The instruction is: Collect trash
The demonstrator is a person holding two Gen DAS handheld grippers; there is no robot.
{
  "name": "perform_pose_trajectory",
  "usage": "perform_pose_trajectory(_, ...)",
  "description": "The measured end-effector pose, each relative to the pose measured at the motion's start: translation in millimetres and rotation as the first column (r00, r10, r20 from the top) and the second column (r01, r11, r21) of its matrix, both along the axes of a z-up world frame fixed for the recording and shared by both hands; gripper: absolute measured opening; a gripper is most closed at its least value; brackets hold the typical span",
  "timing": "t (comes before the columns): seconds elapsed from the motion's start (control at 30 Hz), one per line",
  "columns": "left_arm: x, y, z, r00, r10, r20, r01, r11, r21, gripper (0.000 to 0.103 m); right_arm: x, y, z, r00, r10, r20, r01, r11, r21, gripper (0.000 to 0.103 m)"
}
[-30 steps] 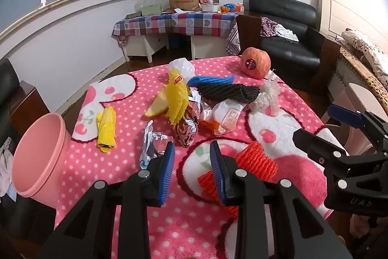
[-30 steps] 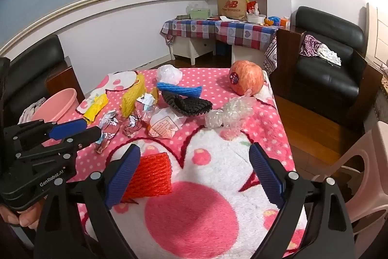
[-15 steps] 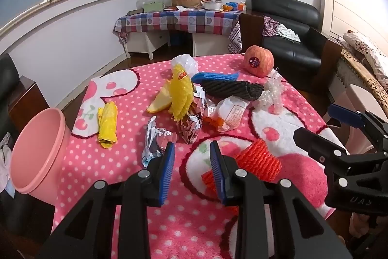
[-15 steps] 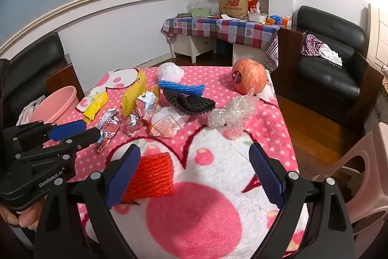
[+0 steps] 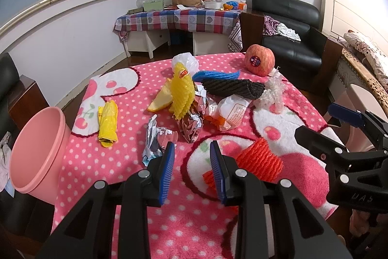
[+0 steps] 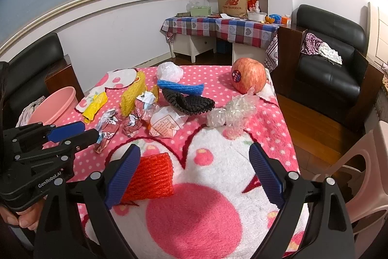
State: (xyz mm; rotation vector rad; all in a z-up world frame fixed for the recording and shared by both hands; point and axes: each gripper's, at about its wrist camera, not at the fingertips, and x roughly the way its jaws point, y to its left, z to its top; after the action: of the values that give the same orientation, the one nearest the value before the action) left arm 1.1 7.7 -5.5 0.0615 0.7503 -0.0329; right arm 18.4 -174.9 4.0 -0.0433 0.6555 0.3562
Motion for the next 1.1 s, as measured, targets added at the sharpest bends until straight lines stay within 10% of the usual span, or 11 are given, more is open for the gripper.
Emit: perform_pose_trajectory(1.1,1.0,3.1,-2.3,1.0,0.004,-0.005,-0.004,1.0,-0.005,0.03,-2.7,3.2,-5.0,1.0,0.006,-0.001,-0.006,1.0,0.006,0.091)
